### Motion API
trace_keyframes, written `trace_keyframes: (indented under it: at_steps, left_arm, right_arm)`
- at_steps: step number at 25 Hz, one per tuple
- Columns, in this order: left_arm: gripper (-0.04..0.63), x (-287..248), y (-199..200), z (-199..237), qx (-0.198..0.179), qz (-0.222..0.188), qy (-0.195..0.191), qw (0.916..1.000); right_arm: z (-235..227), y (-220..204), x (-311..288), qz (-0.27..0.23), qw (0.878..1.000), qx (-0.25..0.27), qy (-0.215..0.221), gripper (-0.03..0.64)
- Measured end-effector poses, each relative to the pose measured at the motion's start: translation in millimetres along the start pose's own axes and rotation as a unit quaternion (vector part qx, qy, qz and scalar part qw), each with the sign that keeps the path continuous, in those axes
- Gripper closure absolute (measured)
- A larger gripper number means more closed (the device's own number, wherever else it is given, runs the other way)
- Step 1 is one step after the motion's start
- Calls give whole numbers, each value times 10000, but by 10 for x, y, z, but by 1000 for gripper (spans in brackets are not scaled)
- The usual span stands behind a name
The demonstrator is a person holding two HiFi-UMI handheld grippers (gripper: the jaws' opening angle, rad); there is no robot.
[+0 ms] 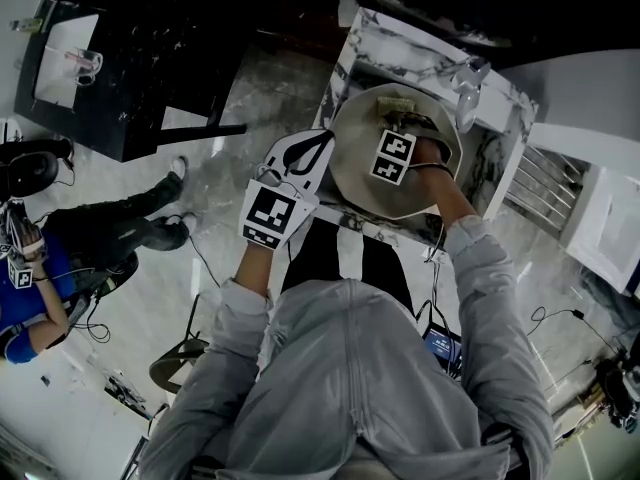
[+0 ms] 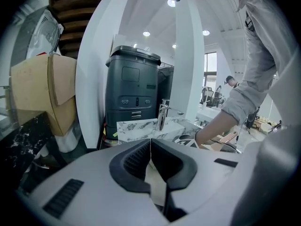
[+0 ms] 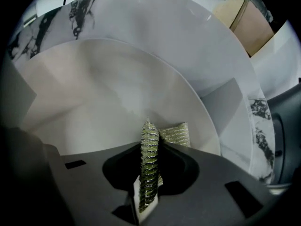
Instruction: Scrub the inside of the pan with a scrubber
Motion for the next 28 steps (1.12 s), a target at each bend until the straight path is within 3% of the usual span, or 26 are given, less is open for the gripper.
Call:
trace_keyframes:
  at_steps: [5,8,10,14,20,24,28]
  left_arm:
    - [572,-6,-41,11,48,46,19,10000]
    - [572,-19,-52,-21,42,53,3,10000]
    - [572,-36,-59,-49,22,66,-9,10000]
    - [572,-41,-62,-98,11,65,-43,10000]
    - [572,-47,-99,-106,-170,174,-5,9997]
    - [572,-59,-51,-131,-159,95,8,9998]
    - [572,-67,-8,-173,-155,27,-11,9999]
  right_arm:
    - [-257,4,185,-132,9988,-14,-475,525]
    - [-262,-18,257,14,9962,462,-741,525]
    - [-181,-115,202,404,9935,817,-685,525]
    - [-4,-330,48,919,9941,568,-44,523]
    - [118,-382,37,844,9945,177,598,522]
    - [251,-403,129,796,9885,-20,1285,522]
    - [484,-452,305,959,9788,342,1777,522]
Point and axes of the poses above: the fingertips, and each gripper's own axes: x backward along the fingers, z to its left, y out of its top, the point moved 4 cm from there along x, backward along the fingers, and after that the axes turned 3 degrees about y, right-handed, at the moved point
